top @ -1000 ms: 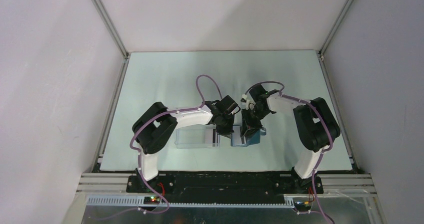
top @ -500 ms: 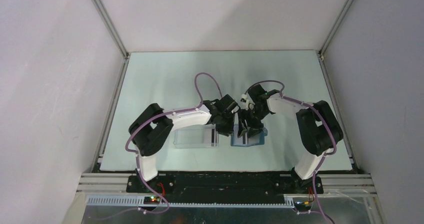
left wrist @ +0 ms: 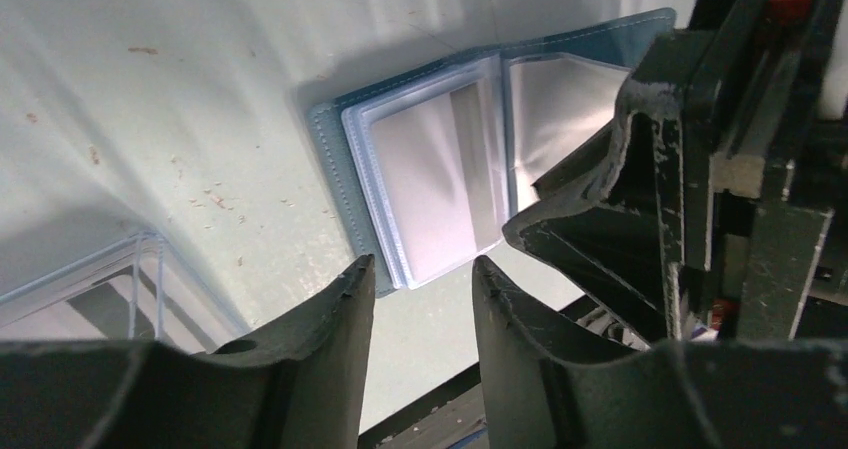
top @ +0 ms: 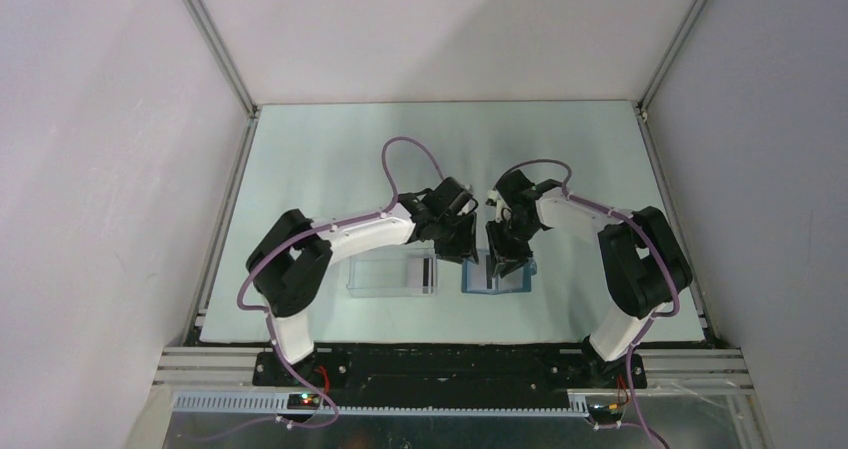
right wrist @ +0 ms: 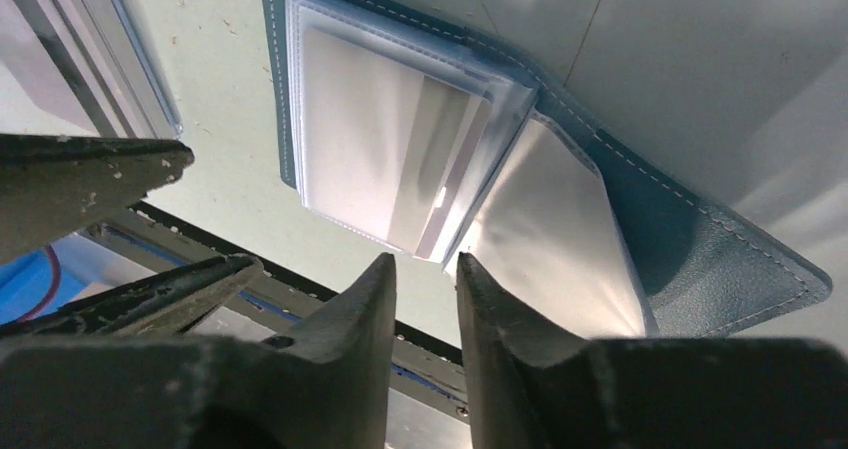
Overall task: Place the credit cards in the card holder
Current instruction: Insert the credit card into the card holder.
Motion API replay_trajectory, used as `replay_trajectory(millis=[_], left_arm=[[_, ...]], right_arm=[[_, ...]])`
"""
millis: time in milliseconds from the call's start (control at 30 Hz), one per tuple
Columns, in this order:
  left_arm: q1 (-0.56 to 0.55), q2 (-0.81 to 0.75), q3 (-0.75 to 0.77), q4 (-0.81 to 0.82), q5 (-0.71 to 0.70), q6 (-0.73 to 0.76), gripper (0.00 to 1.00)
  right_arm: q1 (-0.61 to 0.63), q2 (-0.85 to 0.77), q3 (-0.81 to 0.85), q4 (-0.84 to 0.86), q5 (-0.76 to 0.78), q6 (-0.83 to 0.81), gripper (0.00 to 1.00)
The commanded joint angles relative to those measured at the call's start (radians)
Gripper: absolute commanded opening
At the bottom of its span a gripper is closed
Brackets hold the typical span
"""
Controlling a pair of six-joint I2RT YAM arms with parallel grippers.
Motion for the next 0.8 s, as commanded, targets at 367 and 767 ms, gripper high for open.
replay_trajectory(millis=[367,767], left_arm=[[0.012,0.083,0.016,0.106,0.078,-0.035,0.44],[0.004,0.083,0.022,0.105,0.059,-0.027,0.39]], right_arm=[[-0.012,0.062,-0.041,0.035,0.036,-0.013,0.11],[-0.008,0.073,-0.042,0.034,0.040,-0.011,0.00]])
